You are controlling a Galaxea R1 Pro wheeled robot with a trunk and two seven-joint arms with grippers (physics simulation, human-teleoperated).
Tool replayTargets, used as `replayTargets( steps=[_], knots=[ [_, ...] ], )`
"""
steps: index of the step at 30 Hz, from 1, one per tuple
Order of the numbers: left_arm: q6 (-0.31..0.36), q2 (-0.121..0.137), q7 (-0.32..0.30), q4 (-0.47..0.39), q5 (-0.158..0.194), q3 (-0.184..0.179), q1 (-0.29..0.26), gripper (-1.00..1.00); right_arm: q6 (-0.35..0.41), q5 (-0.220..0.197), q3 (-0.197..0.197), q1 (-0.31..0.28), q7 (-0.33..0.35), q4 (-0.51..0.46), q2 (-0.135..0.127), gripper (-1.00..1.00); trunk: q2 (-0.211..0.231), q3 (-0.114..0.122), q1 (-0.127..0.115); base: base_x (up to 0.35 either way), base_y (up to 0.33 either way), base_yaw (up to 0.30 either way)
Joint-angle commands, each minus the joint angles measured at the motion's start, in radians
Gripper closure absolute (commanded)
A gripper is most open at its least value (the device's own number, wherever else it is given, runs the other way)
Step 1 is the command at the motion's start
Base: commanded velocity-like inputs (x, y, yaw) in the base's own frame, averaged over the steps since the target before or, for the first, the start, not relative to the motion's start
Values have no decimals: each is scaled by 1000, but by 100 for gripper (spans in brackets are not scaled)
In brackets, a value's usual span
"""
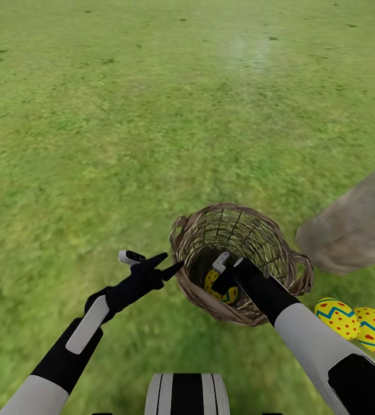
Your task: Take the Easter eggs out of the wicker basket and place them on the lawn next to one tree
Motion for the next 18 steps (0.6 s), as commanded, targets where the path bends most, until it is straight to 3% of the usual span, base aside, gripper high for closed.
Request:
replayTargets(
  steps=[1,9,18],
  knots=[
    [6,1,0,0,10,-2,-1,-100,4,11,3,-1,8,71,-1,100,0,-1,0,0,0,0],
    [6,1,0,-2,10,-2,-1,-100,6,13,3,0,7,69,-1,100,0,7,-1,0,0,0],
    [6,1,0,-7,6,-2,-1,-100,3,13,1,0,3,64,-2,100,2,42,-5,0,0,0]
  ],
)
